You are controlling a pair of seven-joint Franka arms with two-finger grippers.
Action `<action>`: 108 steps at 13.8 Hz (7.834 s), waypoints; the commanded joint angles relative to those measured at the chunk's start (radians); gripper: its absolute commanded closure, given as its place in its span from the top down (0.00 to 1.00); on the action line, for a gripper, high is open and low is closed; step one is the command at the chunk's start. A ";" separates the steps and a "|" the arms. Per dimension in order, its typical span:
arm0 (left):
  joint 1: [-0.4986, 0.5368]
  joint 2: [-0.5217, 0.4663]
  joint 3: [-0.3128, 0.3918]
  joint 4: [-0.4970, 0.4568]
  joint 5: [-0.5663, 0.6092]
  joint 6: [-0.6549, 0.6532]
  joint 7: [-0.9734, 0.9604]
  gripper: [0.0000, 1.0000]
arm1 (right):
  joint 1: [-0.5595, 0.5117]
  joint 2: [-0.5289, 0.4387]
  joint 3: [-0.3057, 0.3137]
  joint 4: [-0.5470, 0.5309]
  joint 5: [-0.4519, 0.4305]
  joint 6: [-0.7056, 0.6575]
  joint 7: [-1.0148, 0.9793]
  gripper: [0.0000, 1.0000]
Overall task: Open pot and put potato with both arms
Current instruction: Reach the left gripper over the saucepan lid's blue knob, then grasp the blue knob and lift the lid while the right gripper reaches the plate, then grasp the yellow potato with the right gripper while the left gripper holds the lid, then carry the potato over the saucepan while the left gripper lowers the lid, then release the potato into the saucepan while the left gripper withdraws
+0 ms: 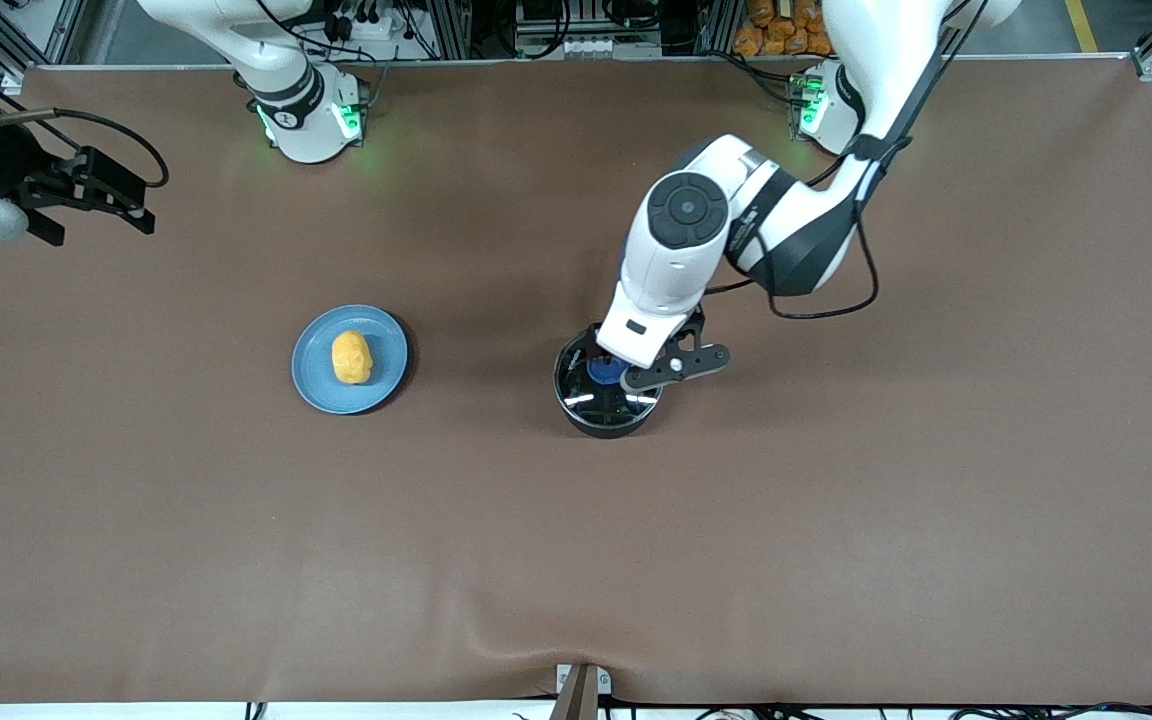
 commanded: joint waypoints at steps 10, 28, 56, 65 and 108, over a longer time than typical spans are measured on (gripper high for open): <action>-0.061 0.157 0.012 0.090 0.108 0.088 -0.107 1.00 | -0.011 0.010 -0.002 0.023 0.013 -0.015 0.008 1.00; -0.067 0.175 0.011 0.082 0.108 0.097 -0.116 0.31 | -0.014 0.012 -0.002 0.026 0.011 -0.013 0.005 1.00; 0.475 -0.126 -0.014 -0.470 0.126 0.378 0.433 0.32 | 0.128 0.285 0.009 -0.764 -0.009 0.974 0.028 1.00; 0.479 -0.038 -0.012 -0.470 0.181 0.450 0.427 0.38 | 0.159 0.351 0.001 -0.767 -0.027 1.031 0.001 0.55; 0.605 -0.466 -0.014 0.041 -0.092 -0.527 0.856 1.00 | 0.679 0.988 0.003 0.328 0.158 0.777 0.614 0.39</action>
